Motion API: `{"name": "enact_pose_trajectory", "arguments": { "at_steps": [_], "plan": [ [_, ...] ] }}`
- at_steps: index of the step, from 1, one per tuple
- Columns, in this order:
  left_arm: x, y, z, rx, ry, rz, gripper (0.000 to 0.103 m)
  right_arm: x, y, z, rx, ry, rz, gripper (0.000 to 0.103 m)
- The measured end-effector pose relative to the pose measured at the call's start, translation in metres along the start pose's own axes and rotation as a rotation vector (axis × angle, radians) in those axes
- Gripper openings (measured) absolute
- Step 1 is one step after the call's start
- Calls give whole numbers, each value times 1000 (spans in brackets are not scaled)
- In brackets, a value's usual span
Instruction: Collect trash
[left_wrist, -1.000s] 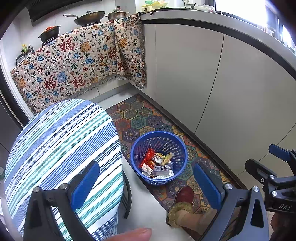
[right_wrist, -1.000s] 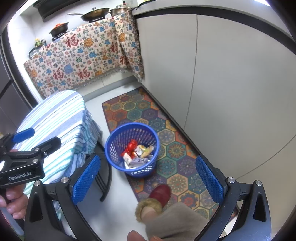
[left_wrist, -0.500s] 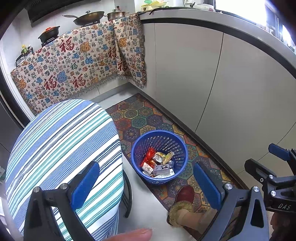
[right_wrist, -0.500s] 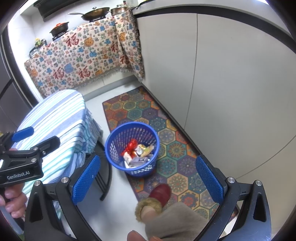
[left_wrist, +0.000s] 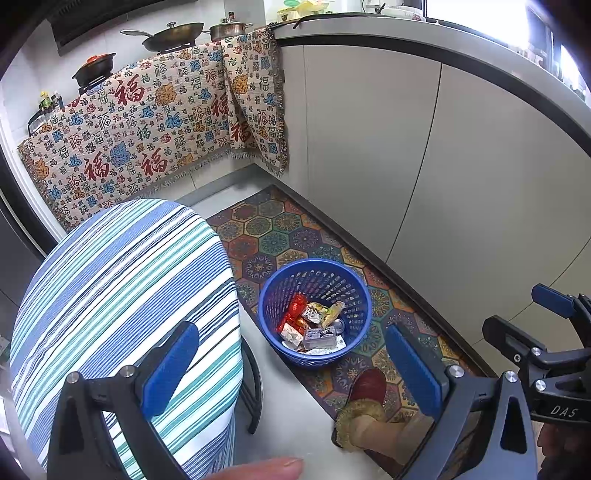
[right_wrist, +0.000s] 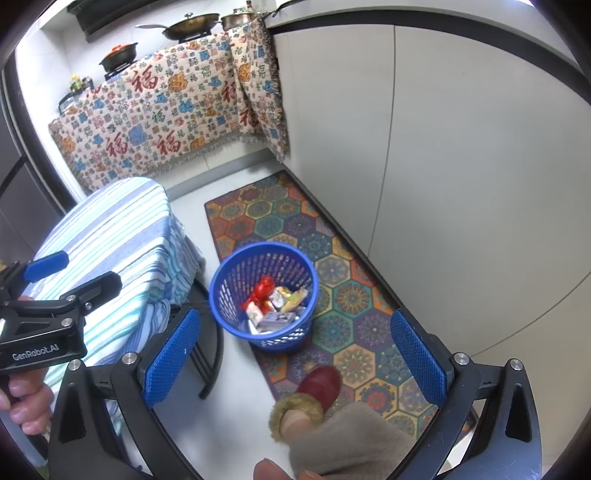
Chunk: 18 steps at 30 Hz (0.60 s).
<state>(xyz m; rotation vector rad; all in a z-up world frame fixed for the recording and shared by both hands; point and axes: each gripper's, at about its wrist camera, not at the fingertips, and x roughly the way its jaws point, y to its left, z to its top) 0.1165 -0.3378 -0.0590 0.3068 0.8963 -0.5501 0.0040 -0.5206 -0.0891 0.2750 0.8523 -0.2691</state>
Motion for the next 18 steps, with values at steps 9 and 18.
{"name": "enact_pose_trajectory", "arguments": {
  "at_steps": [9,18],
  "plan": [
    [1,0,1,-1,1,-1,103,1,0,1,-3,2,-2,103],
    [2,0,1,4,3,-6,103,2,0,2,-4,4,-2,103]
  ]
}}
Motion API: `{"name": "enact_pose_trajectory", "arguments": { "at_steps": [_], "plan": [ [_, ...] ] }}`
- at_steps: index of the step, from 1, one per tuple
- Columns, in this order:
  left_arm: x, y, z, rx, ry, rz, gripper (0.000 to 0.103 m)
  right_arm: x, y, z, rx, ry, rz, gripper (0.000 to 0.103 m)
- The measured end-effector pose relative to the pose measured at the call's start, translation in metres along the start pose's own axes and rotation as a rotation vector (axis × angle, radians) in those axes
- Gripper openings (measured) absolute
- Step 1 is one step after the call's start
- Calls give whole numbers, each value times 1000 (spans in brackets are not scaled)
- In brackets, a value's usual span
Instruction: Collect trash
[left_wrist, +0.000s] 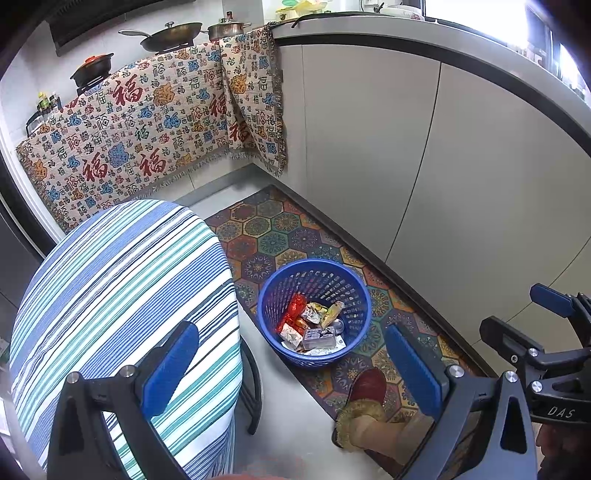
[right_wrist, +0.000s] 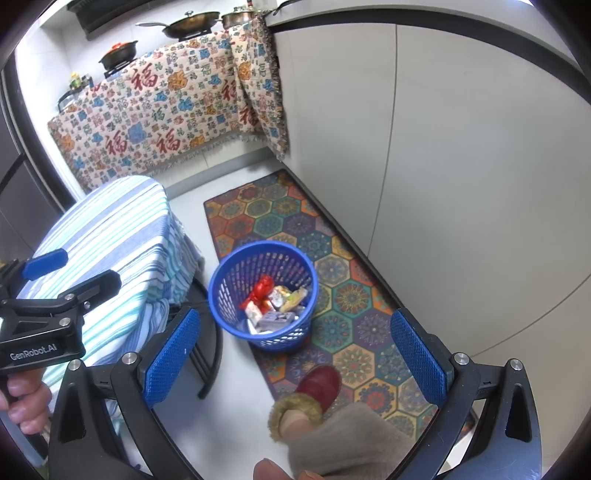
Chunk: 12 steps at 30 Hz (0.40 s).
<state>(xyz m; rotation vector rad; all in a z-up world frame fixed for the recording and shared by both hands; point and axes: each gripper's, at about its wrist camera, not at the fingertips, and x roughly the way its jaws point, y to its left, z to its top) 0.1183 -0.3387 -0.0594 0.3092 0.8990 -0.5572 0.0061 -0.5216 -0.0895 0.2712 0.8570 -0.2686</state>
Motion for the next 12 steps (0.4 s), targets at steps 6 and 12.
{"name": "enact_pose_trajectory", "arguments": {
  "at_steps": [6,12],
  "plan": [
    [-1,1,-1,8,-8,-8,103,4,-2,1,-2,5,-1,103],
    [-6,0,-6,27,-33,-13,103,6,-7,3,0,10,-3,103]
  ]
}}
